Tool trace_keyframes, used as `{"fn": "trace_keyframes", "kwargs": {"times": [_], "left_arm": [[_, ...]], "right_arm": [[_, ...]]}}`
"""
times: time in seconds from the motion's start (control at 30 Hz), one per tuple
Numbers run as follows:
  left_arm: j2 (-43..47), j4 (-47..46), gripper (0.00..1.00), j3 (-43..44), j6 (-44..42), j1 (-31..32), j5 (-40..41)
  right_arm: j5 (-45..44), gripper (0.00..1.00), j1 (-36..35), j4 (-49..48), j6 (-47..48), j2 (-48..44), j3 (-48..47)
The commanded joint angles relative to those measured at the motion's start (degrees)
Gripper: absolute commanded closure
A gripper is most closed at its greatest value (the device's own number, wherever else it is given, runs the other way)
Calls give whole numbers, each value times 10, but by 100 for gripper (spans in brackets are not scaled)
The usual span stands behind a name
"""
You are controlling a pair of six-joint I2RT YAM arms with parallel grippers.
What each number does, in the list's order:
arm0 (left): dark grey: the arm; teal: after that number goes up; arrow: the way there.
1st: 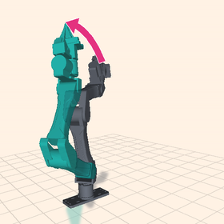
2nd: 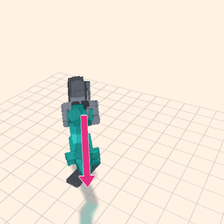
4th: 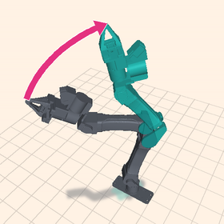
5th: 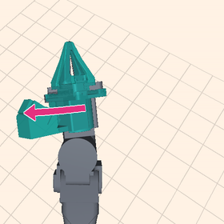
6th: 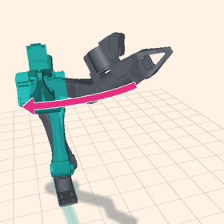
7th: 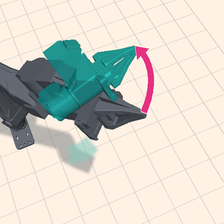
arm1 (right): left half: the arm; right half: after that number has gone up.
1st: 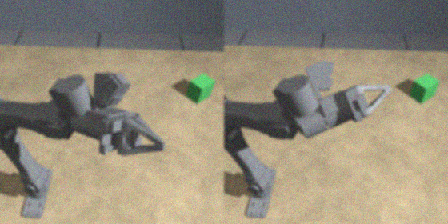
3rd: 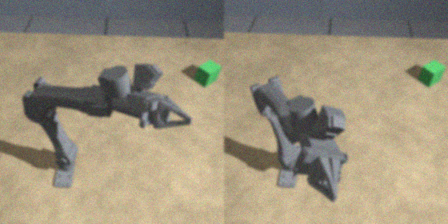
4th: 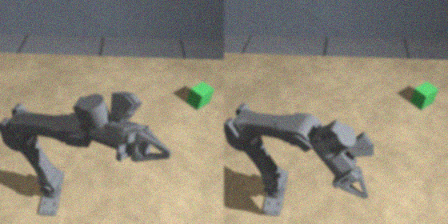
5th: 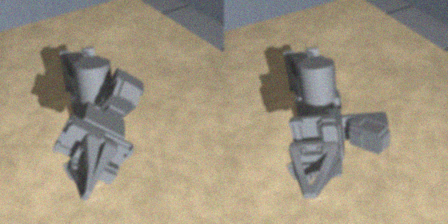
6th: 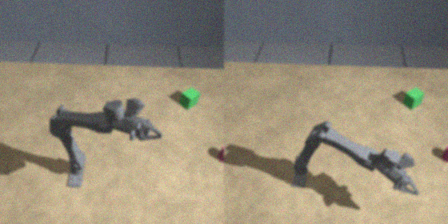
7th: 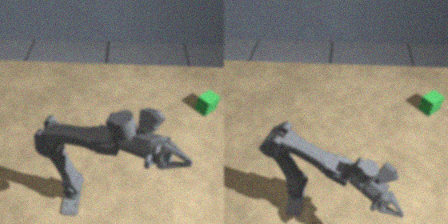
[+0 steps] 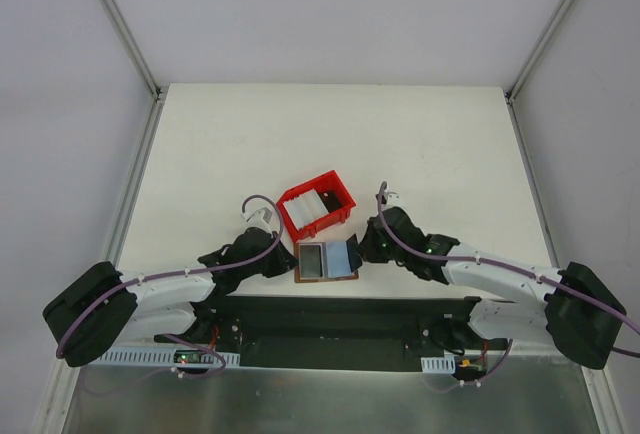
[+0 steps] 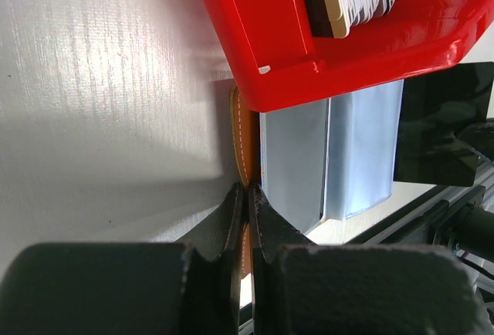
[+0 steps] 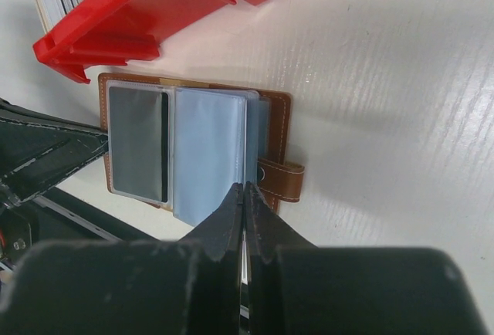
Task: Put the credit cards into the card holder
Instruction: Insert the credit card into the card holder.
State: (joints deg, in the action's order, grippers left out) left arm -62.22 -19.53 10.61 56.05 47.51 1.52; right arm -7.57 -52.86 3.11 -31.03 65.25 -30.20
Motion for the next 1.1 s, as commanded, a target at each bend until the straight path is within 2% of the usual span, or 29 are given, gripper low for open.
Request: {"fn": "trace_keyframes", "kwargs": {"times": [0.0, 0.2, 0.47, 0.57, 0.83, 1.0, 1.03, 1.07], "left_arm": [[-8, 57, 100, -17, -14, -7, -3], [-10, 55, 100, -19, -14, -7, -2], [-12, 55, 100, -19, -13, -7, -1], [-12, 54, 100, -19, -14, -7, -1], [-20, 50, 100, -17, -15, -7, -3], [-23, 50, 100, -17, -15, -7, -3], [-23, 50, 100, -18, -14, -7, -2], [-21, 53, 100, -17, -15, -7, -2]], "right_arm": [[-16, 100, -13, -21, -17, 1, 0], [-51, 100, -44, 4, -11, 1, -27], [-115, 100, -93, 85, 17, 10, -110], [-101, 100, -101, 83, 19, 21, -130], [-20, 100, -111, 2, 12, 94, -148], [9, 100, -111, -45, 11, 108, -148], [12, 100, -110, -43, 19, 111, -156], [0, 100, -110, 0, 26, 109, -167]]}}
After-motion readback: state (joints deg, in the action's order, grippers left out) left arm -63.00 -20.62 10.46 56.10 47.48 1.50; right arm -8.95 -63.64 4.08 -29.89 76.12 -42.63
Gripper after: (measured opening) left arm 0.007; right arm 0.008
